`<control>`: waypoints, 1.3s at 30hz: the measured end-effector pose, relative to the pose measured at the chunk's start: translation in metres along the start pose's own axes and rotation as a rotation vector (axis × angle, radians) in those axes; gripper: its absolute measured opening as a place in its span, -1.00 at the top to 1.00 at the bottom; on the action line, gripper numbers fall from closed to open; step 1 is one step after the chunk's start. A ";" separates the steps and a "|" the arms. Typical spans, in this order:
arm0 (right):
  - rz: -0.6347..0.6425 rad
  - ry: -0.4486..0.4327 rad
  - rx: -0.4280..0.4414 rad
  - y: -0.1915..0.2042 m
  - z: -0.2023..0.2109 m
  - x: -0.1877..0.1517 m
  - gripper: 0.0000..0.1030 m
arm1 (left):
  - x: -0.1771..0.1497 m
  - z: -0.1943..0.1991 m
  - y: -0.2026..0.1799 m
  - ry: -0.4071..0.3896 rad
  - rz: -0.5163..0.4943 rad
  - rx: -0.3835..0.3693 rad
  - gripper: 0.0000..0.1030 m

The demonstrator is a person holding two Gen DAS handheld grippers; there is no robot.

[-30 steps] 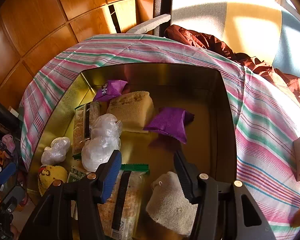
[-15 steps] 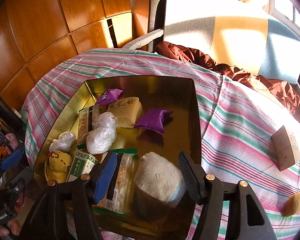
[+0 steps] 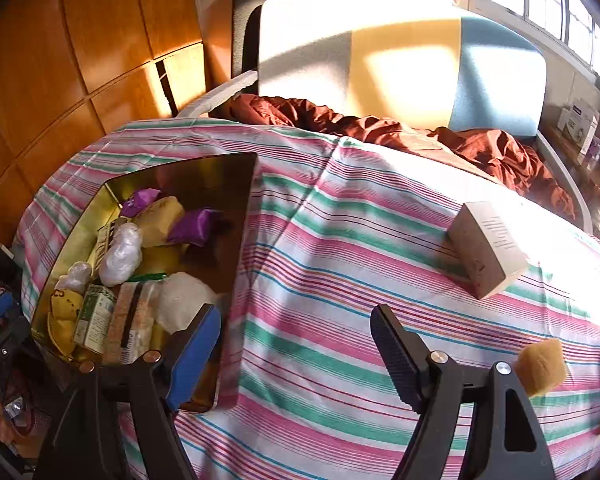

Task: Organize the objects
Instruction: 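Move the right gripper to the yellow sponge and grasp it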

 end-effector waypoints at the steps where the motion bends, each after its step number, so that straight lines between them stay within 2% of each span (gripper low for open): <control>1: -0.016 -0.001 -0.013 -0.011 0.002 0.000 -0.56 | 0.000 0.001 -0.003 -0.001 -0.007 -0.004 -0.56; 5: -0.060 -0.009 -0.082 -0.057 0.013 0.001 -0.58 | 0.003 0.002 -0.017 -0.004 -0.042 -0.014 -0.56; 11: -0.162 -0.032 -0.243 -0.142 0.027 -0.002 -0.58 | 0.006 0.003 -0.042 -0.009 -0.100 -0.040 -0.56; 15: -0.349 -0.075 -0.319 -0.204 0.036 -0.021 -0.58 | 0.010 0.003 -0.061 -0.013 -0.141 -0.059 -0.58; 18: -0.486 -0.072 -0.359 -0.236 0.042 -0.031 -0.58 | 0.013 0.002 -0.076 -0.013 -0.168 -0.071 -0.59; 21: -0.563 -0.073 -0.340 -0.248 0.046 -0.038 -0.58 | 0.016 -0.001 -0.093 -0.014 -0.199 -0.091 -0.59; 28: -0.619 -0.054 -0.353 -0.257 0.048 -0.045 -0.58 | 0.023 -0.007 -0.141 -0.005 -0.264 -0.155 -0.59; 34: -0.719 -0.042 -0.325 -0.271 0.049 -0.057 -0.58 | 0.031 -0.016 -0.186 0.041 -0.273 -0.250 -0.63; 39: -0.799 -0.047 -0.309 -0.281 0.053 -0.067 -0.58 | 0.035 -0.022 -0.221 0.057 -0.312 -0.286 -0.69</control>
Point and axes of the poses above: each gripper's, at about its wrist camera, not at the fingertips, and z roughly against the way its jaws point, y to its left, x to its top, the point moved 6 cm from there along -z, roughly the way its jaws point, and after that the axes turned 7 degrees about x, right-handed, at the moved point
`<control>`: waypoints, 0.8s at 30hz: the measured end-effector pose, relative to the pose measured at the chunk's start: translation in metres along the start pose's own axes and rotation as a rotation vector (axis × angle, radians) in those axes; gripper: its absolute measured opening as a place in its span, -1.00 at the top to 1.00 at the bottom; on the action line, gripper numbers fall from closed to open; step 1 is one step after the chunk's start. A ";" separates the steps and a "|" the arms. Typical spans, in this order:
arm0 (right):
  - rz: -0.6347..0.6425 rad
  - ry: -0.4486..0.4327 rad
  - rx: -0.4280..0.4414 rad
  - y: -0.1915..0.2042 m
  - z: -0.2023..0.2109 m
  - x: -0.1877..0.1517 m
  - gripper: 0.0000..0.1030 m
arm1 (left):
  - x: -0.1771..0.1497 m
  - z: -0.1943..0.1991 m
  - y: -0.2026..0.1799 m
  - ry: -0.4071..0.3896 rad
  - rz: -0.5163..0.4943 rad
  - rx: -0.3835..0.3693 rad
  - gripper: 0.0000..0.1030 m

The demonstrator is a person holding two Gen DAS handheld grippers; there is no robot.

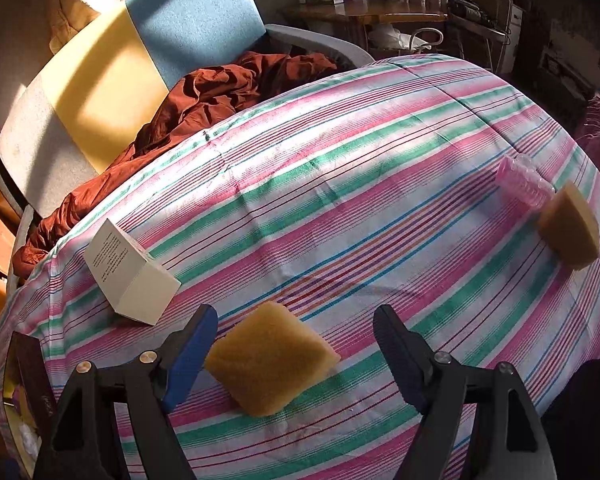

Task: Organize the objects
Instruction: 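Move the right gripper to the yellow sponge and grasp it, then grasp the white cardboard box with the left gripper while the right lifts the sponge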

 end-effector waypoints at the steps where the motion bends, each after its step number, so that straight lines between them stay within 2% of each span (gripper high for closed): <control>1: -0.020 -0.002 0.008 -0.003 0.001 0.001 -0.58 | 0.003 -0.003 -0.006 0.003 -0.005 -0.011 -0.69; 7: -0.114 0.006 0.046 -0.015 0.002 0.001 -0.58 | 0.024 -0.031 -0.040 0.045 -0.028 -0.066 -0.71; 11: -0.127 0.007 0.064 -0.014 0.004 0.000 -0.58 | 0.044 -0.064 -0.066 0.105 -0.028 -0.101 -0.75; 16: -0.158 0.009 0.103 -0.017 0.005 0.001 -0.58 | 0.070 -0.117 -0.096 0.210 0.031 -0.143 -0.84; 20: -0.168 0.017 0.133 -0.017 0.005 0.001 -0.58 | 0.095 -0.152 -0.118 0.237 0.080 -0.169 -0.99; 24: -0.181 0.013 0.146 -0.018 0.007 0.002 -0.58 | 0.113 -0.195 -0.128 0.294 0.152 -0.146 -0.99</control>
Point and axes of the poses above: each gripper's, at about its wrist camera, not at the fingertips, and z roughly against the way its jaws point, y to its left, x to its top, the point moved 6 cm from there along -z, roughly the way its jaws point, and after that the axes turned 7 degrees about x, right-handed, at the moved point
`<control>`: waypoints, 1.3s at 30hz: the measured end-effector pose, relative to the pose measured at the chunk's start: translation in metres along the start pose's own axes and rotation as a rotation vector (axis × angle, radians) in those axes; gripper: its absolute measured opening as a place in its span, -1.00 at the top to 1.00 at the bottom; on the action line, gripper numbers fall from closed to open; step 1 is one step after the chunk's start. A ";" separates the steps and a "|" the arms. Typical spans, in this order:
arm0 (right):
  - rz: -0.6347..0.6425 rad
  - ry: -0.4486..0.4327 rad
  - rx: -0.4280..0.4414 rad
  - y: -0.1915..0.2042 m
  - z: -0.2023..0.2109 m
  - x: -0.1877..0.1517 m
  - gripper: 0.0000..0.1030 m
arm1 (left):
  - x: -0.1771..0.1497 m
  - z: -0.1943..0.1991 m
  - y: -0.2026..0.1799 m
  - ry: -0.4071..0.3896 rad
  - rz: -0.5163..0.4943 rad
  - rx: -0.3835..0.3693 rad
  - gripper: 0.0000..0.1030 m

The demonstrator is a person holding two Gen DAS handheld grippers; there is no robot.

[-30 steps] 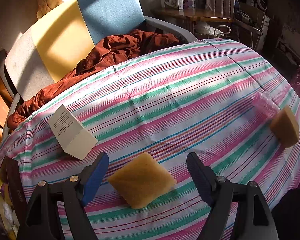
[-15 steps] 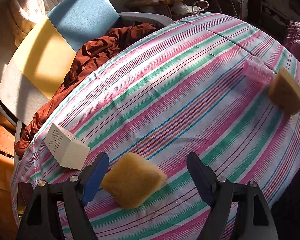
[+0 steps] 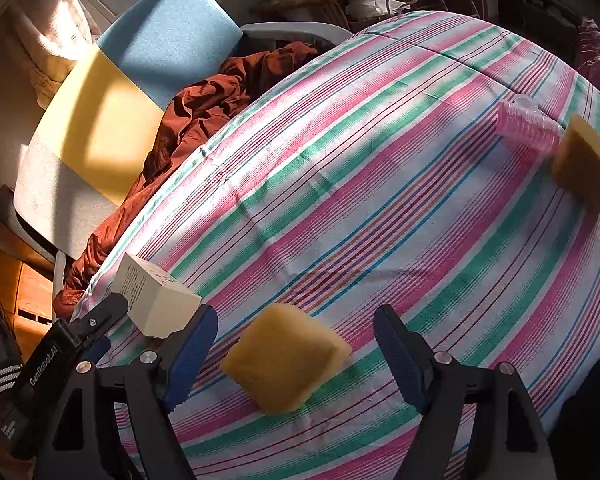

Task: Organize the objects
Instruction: 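Grasp the white cardboard box with the left gripper while the right lifts the sponge, then release the white box into the tray with the left gripper while the right holds the sponge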

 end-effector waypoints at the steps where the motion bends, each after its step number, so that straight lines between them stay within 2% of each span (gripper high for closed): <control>1: -0.008 -0.001 0.002 -0.001 0.001 0.000 -0.58 | 0.006 -0.008 0.000 0.009 0.028 0.003 -0.99; 4: -0.024 0.008 0.009 -0.003 0.000 0.000 -0.59 | 0.025 -0.023 -0.003 -0.012 0.054 0.031 -1.00; 10: -0.022 0.019 0.004 -0.003 -0.002 -0.001 -0.59 | 0.022 -0.064 -0.005 0.103 0.043 0.069 -0.95; 11: -0.024 0.021 0.004 -0.003 -0.002 -0.001 -0.58 | 0.018 -0.065 -0.002 0.098 0.044 0.067 -0.88; 13: -0.027 0.023 0.005 -0.004 -0.004 0.000 -0.59 | 0.013 -0.055 0.001 0.050 0.011 0.073 -0.52; 15: -0.030 0.028 0.006 -0.005 -0.005 0.000 -0.58 | 0.005 -0.047 0.003 0.048 -0.032 0.042 -0.11; 17: -0.030 0.031 -0.003 -0.006 -0.006 -0.001 -0.58 | -0.007 -0.036 0.008 0.031 -0.077 0.039 0.01; 22: -0.014 0.060 -0.023 -0.006 -0.013 -0.003 -0.58 | -0.059 -0.007 0.020 -0.023 -0.196 0.059 0.02; 26: 0.061 0.105 -0.028 0.006 -0.023 -0.011 -0.58 | -0.109 0.020 0.023 -0.071 -0.282 0.081 0.02; 32: 0.214 0.150 -0.078 0.025 -0.035 -0.024 -0.58 | -0.173 0.056 0.034 -0.117 -0.294 0.060 0.03; 35: 0.266 0.174 -0.129 0.026 -0.041 -0.030 -0.61 | -0.192 0.065 0.038 -0.148 -0.298 0.055 0.03; 38: 0.309 0.194 -0.172 0.027 -0.047 -0.035 -0.60 | -0.196 0.062 0.040 -0.166 -0.305 0.050 0.02; 39: 0.328 0.195 -0.185 0.028 -0.049 -0.036 -0.52 | -0.196 0.061 0.040 -0.183 -0.312 0.054 0.02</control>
Point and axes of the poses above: each gripper's, at about its wrist camera, not at the fingertips, and z roughly against the way its jaws point, y to its left, x to its top, the point moved 6 cm from there along -z, roughly the way its jaws point, and after that the axes turned 7 degrees about x, right-handed, at the moved point
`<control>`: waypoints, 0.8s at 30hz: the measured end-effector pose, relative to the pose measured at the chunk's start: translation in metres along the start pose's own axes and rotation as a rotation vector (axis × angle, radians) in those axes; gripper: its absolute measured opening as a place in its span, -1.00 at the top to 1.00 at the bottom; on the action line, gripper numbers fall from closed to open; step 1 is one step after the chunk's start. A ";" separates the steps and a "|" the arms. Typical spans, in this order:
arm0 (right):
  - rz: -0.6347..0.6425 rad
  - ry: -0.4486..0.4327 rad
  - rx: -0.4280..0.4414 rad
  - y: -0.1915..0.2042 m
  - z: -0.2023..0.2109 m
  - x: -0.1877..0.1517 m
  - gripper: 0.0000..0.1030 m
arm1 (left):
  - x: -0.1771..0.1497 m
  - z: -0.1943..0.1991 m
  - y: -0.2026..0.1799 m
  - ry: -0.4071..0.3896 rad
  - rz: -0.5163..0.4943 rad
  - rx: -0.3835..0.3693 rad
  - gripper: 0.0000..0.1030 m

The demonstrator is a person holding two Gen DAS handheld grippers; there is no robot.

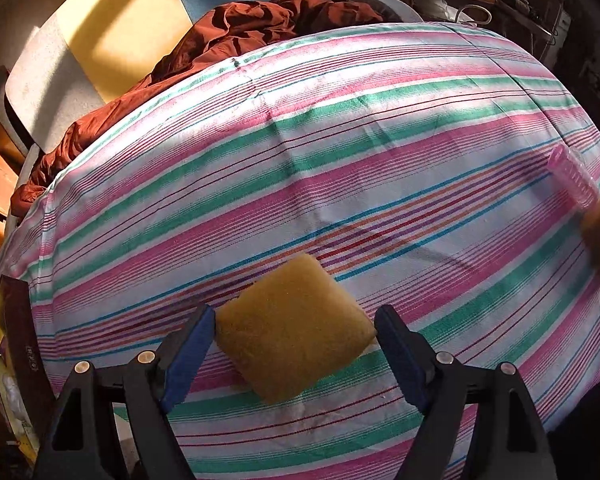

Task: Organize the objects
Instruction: 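Release the white box into the tray with the left gripper while the right holds the sponge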

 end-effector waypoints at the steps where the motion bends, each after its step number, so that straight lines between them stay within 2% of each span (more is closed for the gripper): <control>1: 0.018 -0.001 -0.014 0.002 0.000 0.000 -0.48 | -0.001 -0.001 -0.001 -0.020 -0.013 0.009 0.02; 3: 0.057 -0.004 -0.043 0.006 0.000 -0.001 -0.36 | -0.001 0.001 -0.002 -0.052 -0.021 0.016 0.02; 5: 0.088 -0.007 -0.067 0.008 -0.001 -0.002 -0.33 | -0.001 0.000 0.000 -0.058 -0.011 0.003 0.02; 16: 0.140 -0.027 -0.111 0.014 -0.003 -0.001 -0.31 | -0.003 0.002 0.001 -0.090 -0.007 -0.008 0.01; 19: 0.141 -0.037 -0.095 0.016 0.000 0.001 -0.31 | -0.003 0.002 0.001 -0.093 -0.005 -0.008 0.01; 22: 0.162 -0.031 -0.026 0.026 0.001 -0.002 -0.31 | -0.003 0.003 0.000 -0.095 -0.005 -0.006 0.01; 24: 0.188 -0.020 -0.027 0.031 -0.001 -0.005 -0.31 | -0.003 0.003 0.000 -0.096 -0.008 -0.001 0.01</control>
Point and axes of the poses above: each gripper's, at about its wrist camera, not at the fingertips, and z roughly against the way its jaws point, y to its left, x to its top, the point moved 6 cm from there along -z, roughly the way its jaws point, and after that the axes turned 7 degrees about x, right-handed, at the moved point
